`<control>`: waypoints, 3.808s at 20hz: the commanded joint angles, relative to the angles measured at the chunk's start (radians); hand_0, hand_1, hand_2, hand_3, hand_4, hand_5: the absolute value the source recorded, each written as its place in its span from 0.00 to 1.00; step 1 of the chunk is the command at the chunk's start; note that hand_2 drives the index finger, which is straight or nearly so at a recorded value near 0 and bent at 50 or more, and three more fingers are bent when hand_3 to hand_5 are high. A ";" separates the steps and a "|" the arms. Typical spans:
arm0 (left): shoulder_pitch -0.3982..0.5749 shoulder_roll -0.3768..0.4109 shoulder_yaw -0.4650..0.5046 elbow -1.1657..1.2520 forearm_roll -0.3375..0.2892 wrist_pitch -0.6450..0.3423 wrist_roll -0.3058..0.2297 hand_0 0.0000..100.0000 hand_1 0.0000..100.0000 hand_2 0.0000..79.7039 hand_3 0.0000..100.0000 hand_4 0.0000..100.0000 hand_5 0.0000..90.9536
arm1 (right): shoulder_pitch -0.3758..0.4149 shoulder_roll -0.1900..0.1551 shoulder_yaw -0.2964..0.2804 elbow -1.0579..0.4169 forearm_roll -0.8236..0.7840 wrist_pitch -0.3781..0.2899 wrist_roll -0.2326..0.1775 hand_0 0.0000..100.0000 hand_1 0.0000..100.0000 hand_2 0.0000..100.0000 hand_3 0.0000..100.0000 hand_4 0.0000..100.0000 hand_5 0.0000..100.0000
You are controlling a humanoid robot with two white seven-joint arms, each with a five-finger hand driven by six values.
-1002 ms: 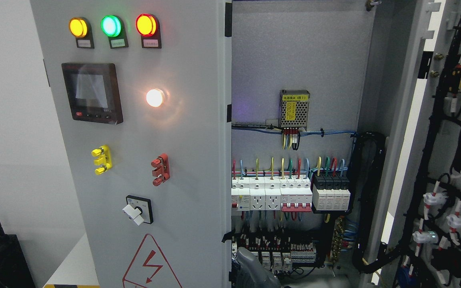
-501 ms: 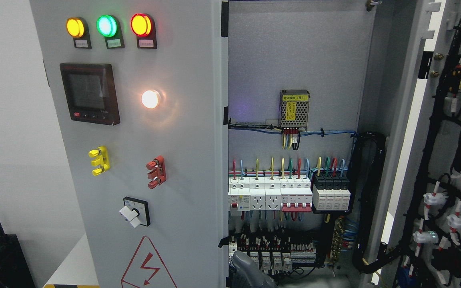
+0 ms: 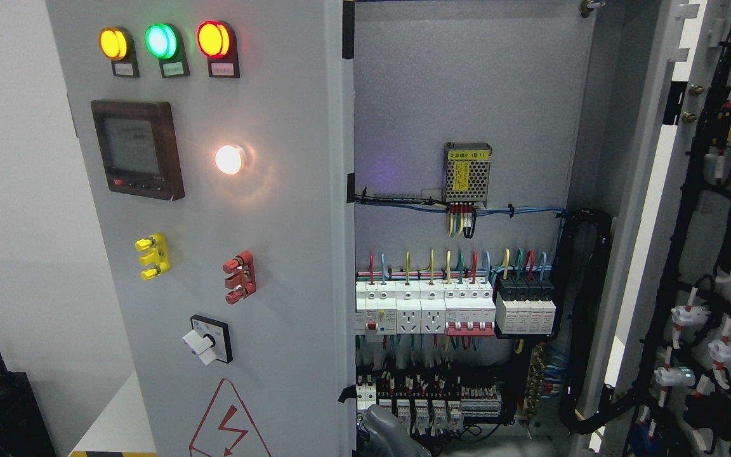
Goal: Open door with both hands
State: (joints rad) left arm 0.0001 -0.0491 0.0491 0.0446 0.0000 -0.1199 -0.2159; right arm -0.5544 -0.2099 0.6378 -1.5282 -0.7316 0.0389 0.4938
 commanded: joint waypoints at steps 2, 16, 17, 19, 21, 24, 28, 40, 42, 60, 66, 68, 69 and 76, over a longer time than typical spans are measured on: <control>0.003 0.000 0.000 0.000 -0.031 0.003 0.000 0.00 0.00 0.00 0.00 0.03 0.00 | 0.005 0.007 0.020 -0.030 -0.003 0.001 0.000 0.00 0.00 0.00 0.00 0.00 0.00; 0.003 0.000 0.000 0.000 -0.031 0.003 0.000 0.00 0.00 0.00 0.00 0.03 0.00 | 0.007 0.012 0.060 -0.035 -0.002 0.001 0.002 0.00 0.00 0.00 0.00 0.00 0.00; 0.003 0.000 0.000 0.000 -0.031 0.005 0.000 0.00 0.00 0.00 0.00 0.03 0.00 | 0.007 0.012 0.060 -0.036 -0.003 0.001 0.002 0.00 0.00 0.00 0.00 0.00 0.00; 0.003 0.000 0.000 0.000 -0.031 0.003 0.000 0.00 0.00 0.00 0.00 0.03 0.00 | 0.007 0.012 0.060 -0.038 -0.003 0.001 0.034 0.00 0.00 0.00 0.00 0.00 0.00; 0.003 0.000 0.000 0.000 -0.031 0.003 0.000 0.00 0.00 0.00 0.00 0.03 0.00 | 0.007 0.012 0.060 -0.040 -0.003 0.001 0.061 0.00 0.00 0.00 0.00 0.00 0.00; 0.003 0.000 0.000 0.001 -0.031 0.005 0.000 0.00 0.00 0.00 0.00 0.03 0.00 | 0.011 0.012 0.060 -0.052 -0.003 0.001 0.063 0.00 0.00 0.00 0.00 0.00 0.00; 0.003 0.000 0.000 0.000 -0.031 0.003 0.000 0.00 0.00 0.00 0.00 0.03 0.00 | 0.016 0.012 0.062 -0.063 -0.003 0.001 0.080 0.00 0.00 0.00 0.00 0.00 0.00; 0.003 0.000 0.000 0.000 -0.031 0.005 0.000 0.00 0.00 0.00 0.00 0.03 0.00 | 0.027 0.021 0.100 -0.076 -0.003 0.003 0.084 0.00 0.00 0.00 0.00 0.00 0.00; 0.003 0.000 0.000 0.000 -0.031 0.003 0.000 0.00 0.00 0.00 0.00 0.03 0.00 | 0.027 0.023 0.115 -0.084 -0.003 0.003 0.084 0.00 0.00 0.00 0.00 0.00 0.00; 0.003 0.000 0.000 0.001 -0.031 0.003 0.000 0.00 0.00 0.00 0.00 0.03 0.00 | 0.018 0.124 0.187 -0.082 -0.002 0.036 0.083 0.00 0.00 0.00 0.00 0.00 0.00; 0.003 0.000 0.000 0.001 -0.031 0.003 0.000 0.00 0.00 0.00 0.00 0.03 0.00 | 0.013 0.164 0.215 -0.081 0.000 0.049 0.083 0.00 0.00 0.00 0.00 0.00 0.00; 0.003 0.000 0.000 0.000 -0.031 0.003 0.000 0.00 0.00 0.00 0.00 0.03 0.00 | 0.011 0.176 0.218 -0.081 0.000 0.049 0.081 0.00 0.00 0.00 0.00 0.00 0.00; 0.003 0.000 0.000 0.000 -0.031 0.005 0.000 0.00 0.00 0.00 0.00 0.03 0.00 | 0.011 0.184 0.223 -0.081 0.000 0.049 0.081 0.00 0.00 0.00 0.00 0.00 0.00; 0.003 0.000 0.000 0.000 -0.031 0.003 0.000 0.00 0.00 0.00 0.00 0.03 0.00 | -0.018 0.216 0.241 -0.061 0.003 0.061 0.081 0.00 0.00 0.00 0.00 0.00 0.00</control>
State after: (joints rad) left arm 0.0000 -0.0491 0.0491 0.0446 0.0000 -0.1172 -0.2159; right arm -0.5558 -0.0458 0.8459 -1.6051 -0.7308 0.0905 0.5754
